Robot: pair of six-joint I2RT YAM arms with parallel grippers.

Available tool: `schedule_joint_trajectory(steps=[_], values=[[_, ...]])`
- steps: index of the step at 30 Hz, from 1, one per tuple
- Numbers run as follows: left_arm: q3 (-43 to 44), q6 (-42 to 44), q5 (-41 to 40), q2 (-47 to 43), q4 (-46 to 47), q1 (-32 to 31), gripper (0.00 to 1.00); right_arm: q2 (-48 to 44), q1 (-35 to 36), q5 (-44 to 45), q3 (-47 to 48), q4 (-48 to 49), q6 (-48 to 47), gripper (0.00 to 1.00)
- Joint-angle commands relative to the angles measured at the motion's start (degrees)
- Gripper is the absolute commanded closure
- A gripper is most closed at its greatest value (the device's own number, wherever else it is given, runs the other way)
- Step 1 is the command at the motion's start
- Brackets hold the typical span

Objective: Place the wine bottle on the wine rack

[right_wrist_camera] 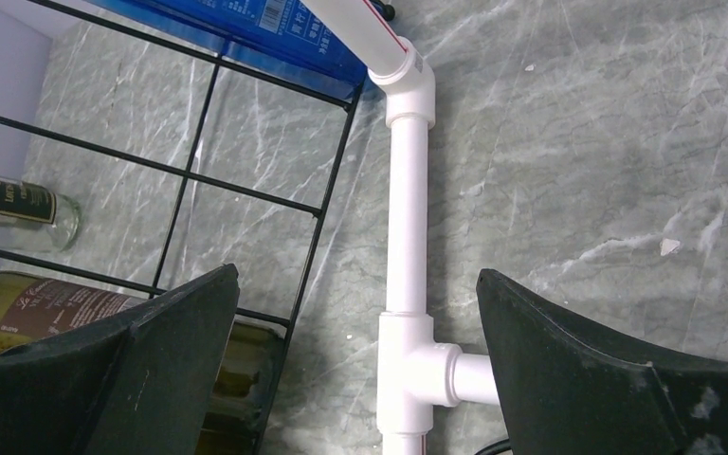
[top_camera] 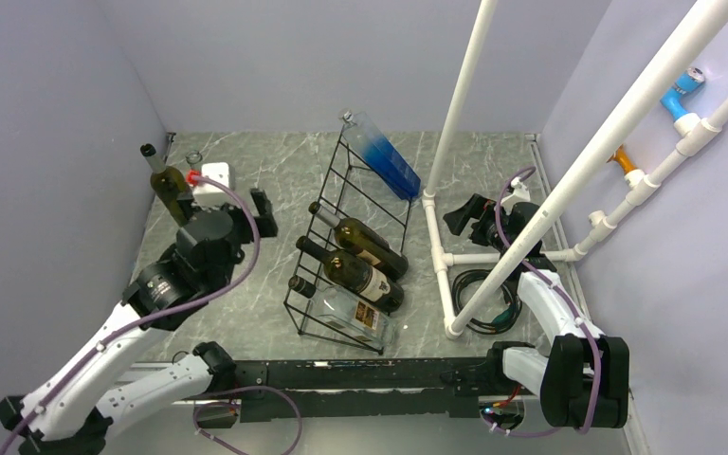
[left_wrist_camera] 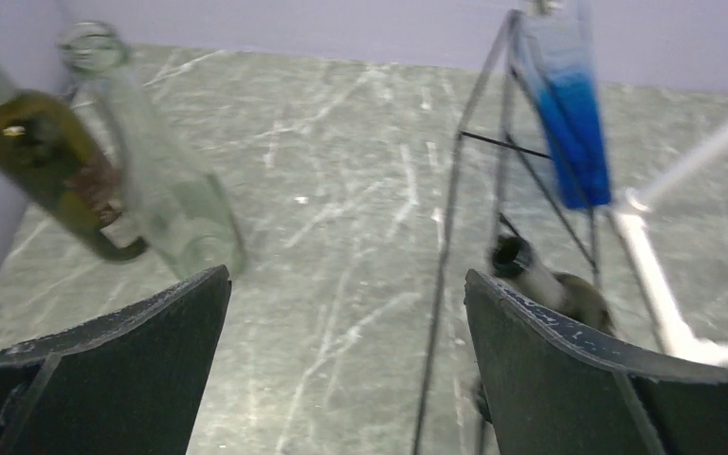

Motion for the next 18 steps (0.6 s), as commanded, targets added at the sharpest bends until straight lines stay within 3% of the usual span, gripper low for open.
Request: schedule_joint_trajectory(steps=[1, 18], values=[[0.97, 2.56, 9.21, -1.15, 2.14, 13.98, 0.01, -1.30, 0.31, -0.27, 0.64, 0.78, -0.62, 0.00], [9.34, 9.71, 5.88, 17.61, 13.03, 32.87, 0.01, -1.82, 0.47, 1.41, 0.62, 0.22, -1.18, 0.00]])
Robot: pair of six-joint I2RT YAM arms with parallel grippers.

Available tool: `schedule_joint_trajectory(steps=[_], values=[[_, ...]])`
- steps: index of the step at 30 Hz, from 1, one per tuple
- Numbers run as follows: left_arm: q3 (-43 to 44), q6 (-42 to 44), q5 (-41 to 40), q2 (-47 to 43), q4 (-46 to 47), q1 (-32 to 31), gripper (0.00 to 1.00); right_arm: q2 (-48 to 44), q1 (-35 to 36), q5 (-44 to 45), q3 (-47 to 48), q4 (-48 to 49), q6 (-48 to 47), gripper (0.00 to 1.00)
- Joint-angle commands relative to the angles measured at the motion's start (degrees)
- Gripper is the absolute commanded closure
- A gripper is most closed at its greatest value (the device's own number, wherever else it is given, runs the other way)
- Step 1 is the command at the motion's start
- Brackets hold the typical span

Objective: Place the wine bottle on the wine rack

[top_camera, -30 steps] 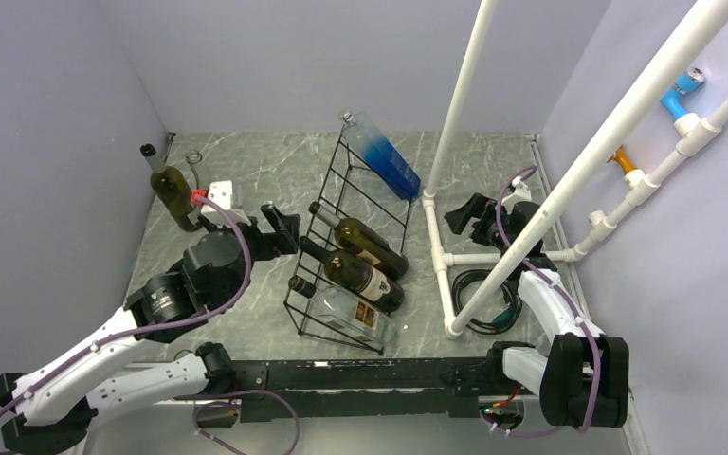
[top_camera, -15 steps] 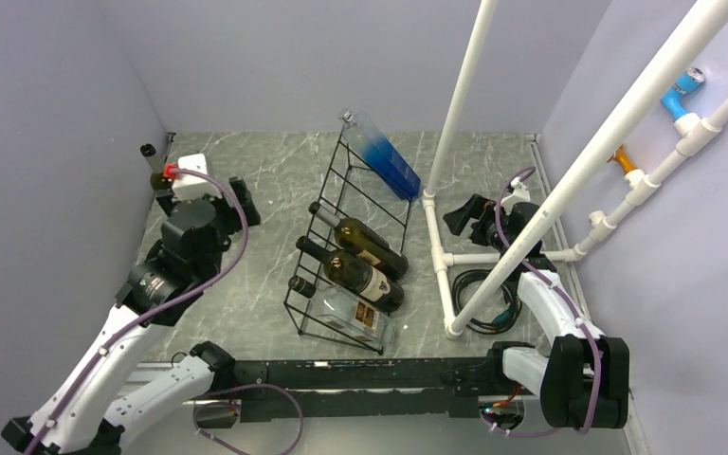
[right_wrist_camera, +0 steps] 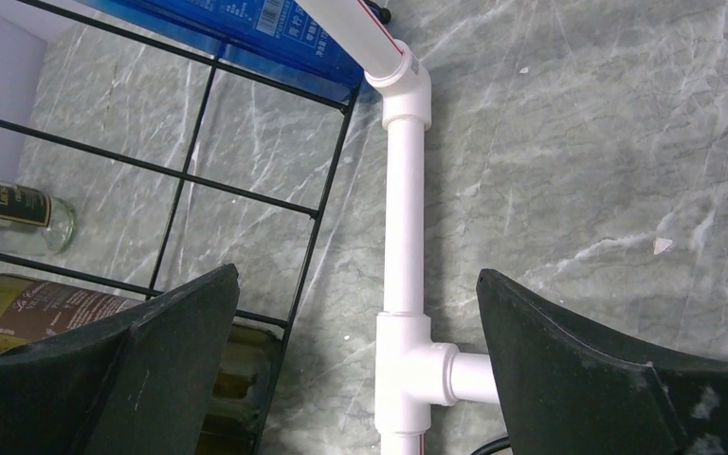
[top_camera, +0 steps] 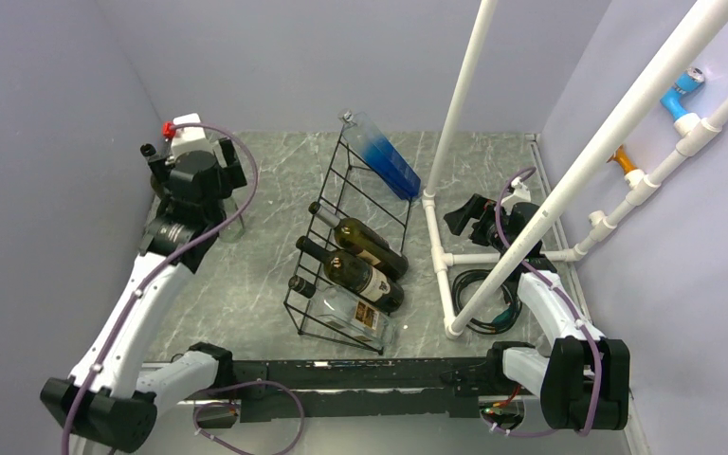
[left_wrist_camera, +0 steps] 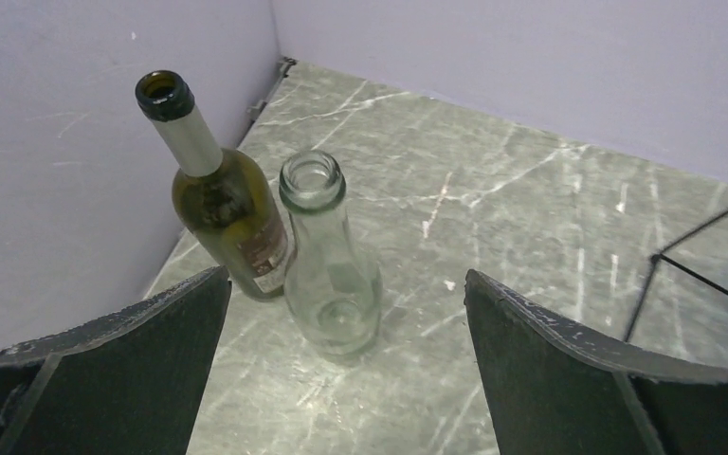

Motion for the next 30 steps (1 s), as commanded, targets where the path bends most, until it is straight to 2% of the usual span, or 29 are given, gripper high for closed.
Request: schedule_joint_trajectory(steps=[1, 6, 11, 15, 23, 27, 30], values=[[4.85, 1.90, -0.79, 5.38, 4.02, 3.84, 0.01, -1.31, 0.19, 0.43, 0.49, 0.72, -1.01, 0.00], [8.64, -2.70, 6.18, 12.90, 0.77, 9.69, 0.01, -0.20, 0.26, 0.10, 0.42, 1.41, -0.76, 0.00], [8.26, -2.36, 10.89, 17.50, 1.24, 12.82, 0.01, 2.05, 0.19, -0.29, 1.19, 1.40, -0.84, 0.00], [8.07, -2.73, 14.22, 18.78, 2.05, 15.74, 0.06, 2.08, 0.19, -0.99, 1.66, 0.92, -0.90, 0.00], [7.60, -2.26, 19.26, 20.65, 2.21, 16.79, 0.23, 2.05, 0.25, -0.15, 1.50, 0.81, -1.09, 0.00], [4.87, -1.06, 18.13, 18.95, 5.00, 16.64, 0.34, 1.42, 0.21, 1.02, 1.08, 0.82, -1.13, 0.00], [5.50, -1.27, 18.46, 19.26, 3.38, 16.59, 0.43, 1.10, 0.18, 0.17, 1.01, 0.99, -1.09, 0.00]])
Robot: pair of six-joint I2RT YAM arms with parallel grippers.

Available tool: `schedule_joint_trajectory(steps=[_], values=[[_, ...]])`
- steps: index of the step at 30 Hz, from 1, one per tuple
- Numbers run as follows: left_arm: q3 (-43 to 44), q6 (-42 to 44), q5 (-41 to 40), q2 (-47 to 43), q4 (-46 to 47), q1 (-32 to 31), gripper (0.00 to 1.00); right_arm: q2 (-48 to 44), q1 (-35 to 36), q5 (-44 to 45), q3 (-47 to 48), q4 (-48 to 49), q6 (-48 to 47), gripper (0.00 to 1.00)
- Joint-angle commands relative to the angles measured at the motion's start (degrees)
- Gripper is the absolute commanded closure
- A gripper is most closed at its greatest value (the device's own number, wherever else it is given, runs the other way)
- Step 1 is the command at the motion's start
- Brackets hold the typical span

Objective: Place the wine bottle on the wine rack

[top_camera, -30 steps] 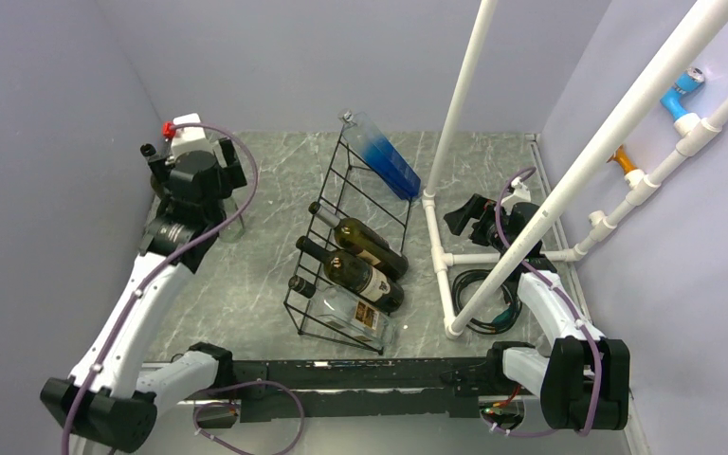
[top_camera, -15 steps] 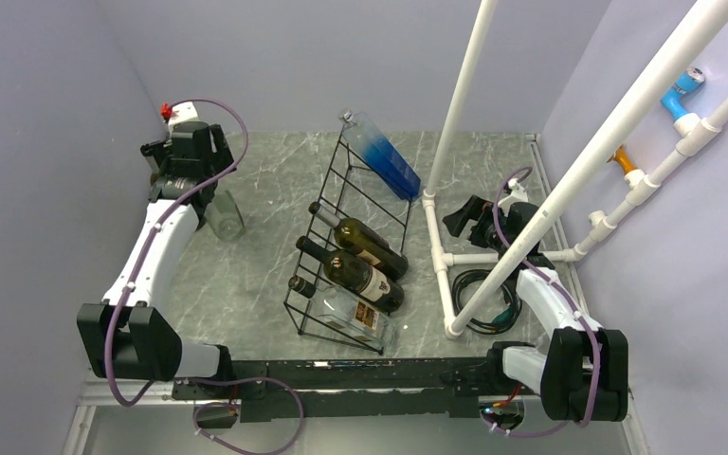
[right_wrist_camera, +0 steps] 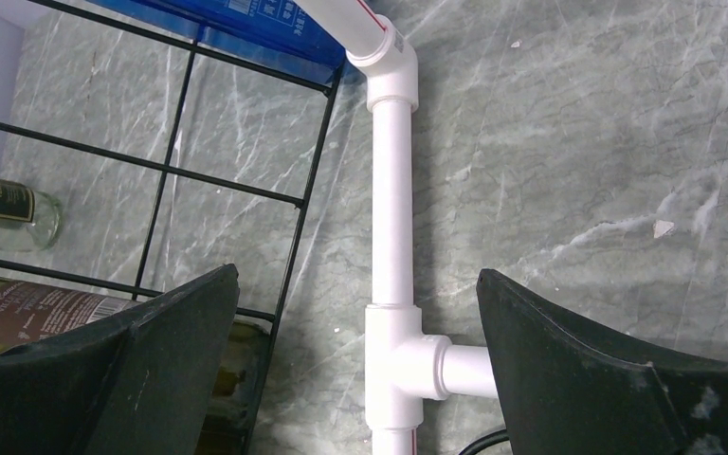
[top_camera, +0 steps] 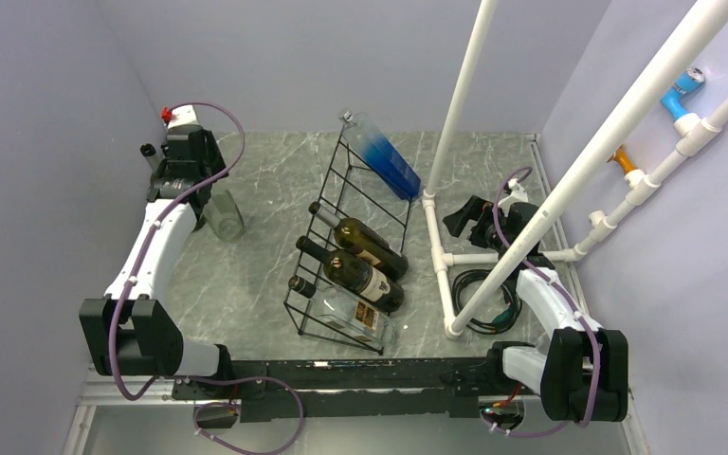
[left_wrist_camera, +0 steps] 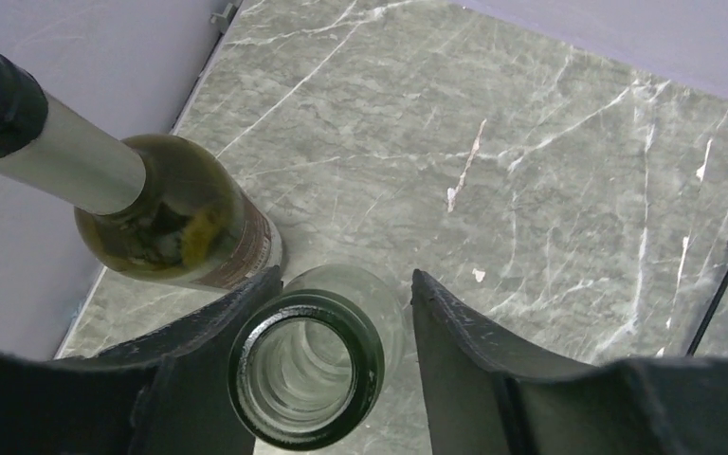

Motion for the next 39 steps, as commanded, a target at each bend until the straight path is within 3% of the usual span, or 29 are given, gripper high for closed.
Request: schedule_joint_trajectory(steps=[1, 13, 24, 34, 39], values=[[-0.05, 0.29, 1.33, -0.99, 1.22, -0.13, 0.46, -1.44, 0.20, 0.29, 0.56, 1.78, -0.95, 0.00], [-1.74, 0.66, 6.32, -4.39, 2.12, -0.54, 0.80, -0.17, 0.23, -0.20, 0.70, 2.11, -0.62, 0.00], [-3.12, -0.19, 6.25, -7.01, 2.95, -0.38, 1.00, 1.75, 0.26, -0.46, 1.40, 2.16, -0.47, 0.00], [-4.87, -2.43, 6.87, -11.37, 2.61, -0.21, 1.00, 0.37, 0.26, 0.14, 0.93, 1.85, -0.69, 0.00], [-10.30, -3.19, 4.21, -17.62, 7.79, -0.27, 1.00, -0.45, 0.33, 0.98, 0.56, 1.84, -0.70, 0.00]])
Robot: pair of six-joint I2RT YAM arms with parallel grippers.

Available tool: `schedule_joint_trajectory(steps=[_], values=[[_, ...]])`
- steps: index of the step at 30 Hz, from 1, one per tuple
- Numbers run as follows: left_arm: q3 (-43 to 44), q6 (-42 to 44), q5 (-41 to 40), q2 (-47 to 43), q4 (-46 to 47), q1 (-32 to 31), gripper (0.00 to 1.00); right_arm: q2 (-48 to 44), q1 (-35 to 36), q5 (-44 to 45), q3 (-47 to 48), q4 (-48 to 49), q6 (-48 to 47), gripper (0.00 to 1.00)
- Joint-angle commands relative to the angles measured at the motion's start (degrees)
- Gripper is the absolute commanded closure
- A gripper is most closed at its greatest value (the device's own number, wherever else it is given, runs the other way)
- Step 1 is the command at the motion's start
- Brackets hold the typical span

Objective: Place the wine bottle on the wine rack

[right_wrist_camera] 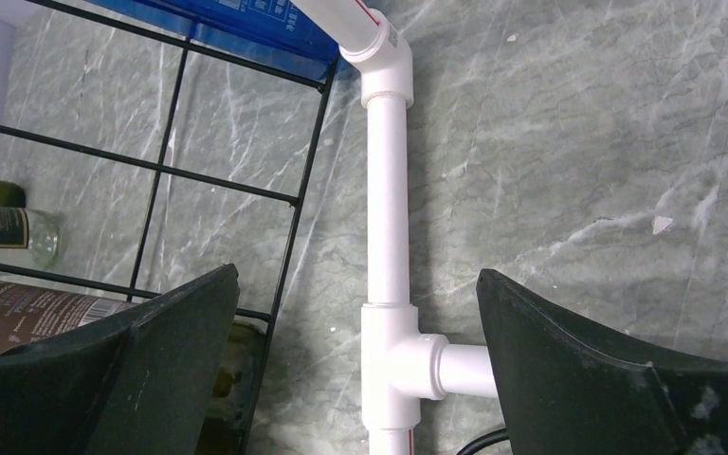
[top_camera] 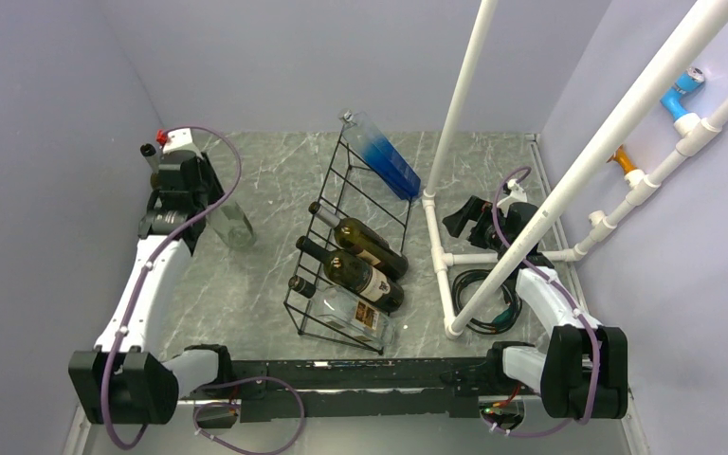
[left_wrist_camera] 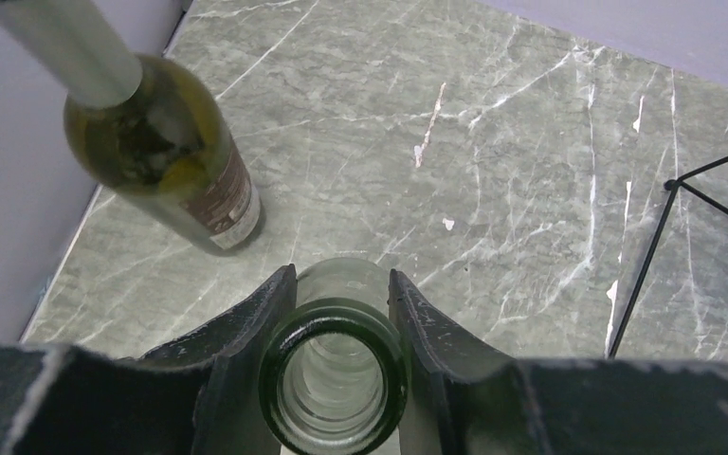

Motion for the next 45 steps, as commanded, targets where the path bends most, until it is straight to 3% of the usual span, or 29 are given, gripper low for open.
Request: schedule_joint_trajectory(steps=[1, 10, 26, 45], values=[[-1.41, -2.80, -1.40, -7.45, 7.74, 0.03, 1.00, -1.35, 0.15, 0.23, 0.60, 1.86, -0.65, 0.00], [-7.02, -3.61, -4.26, -16.64, 11.40, -0.48, 1.00, -0.63, 0.14, -0.77, 0.51, 2.70, -0.23, 0.00], [-0.28, -16.03, -1.77, -27.01, 3.58, -0.53, 1.00, -0.32, 0.14, -2.49, 0.79, 2.94, 0.27, 0.00], [7.64, -28.24, 12.16, -30.79, 8.91, -0.53, 1.00, -1.51, 0.23, -1.57, 0.59, 2.34, -0.01, 0.00]])
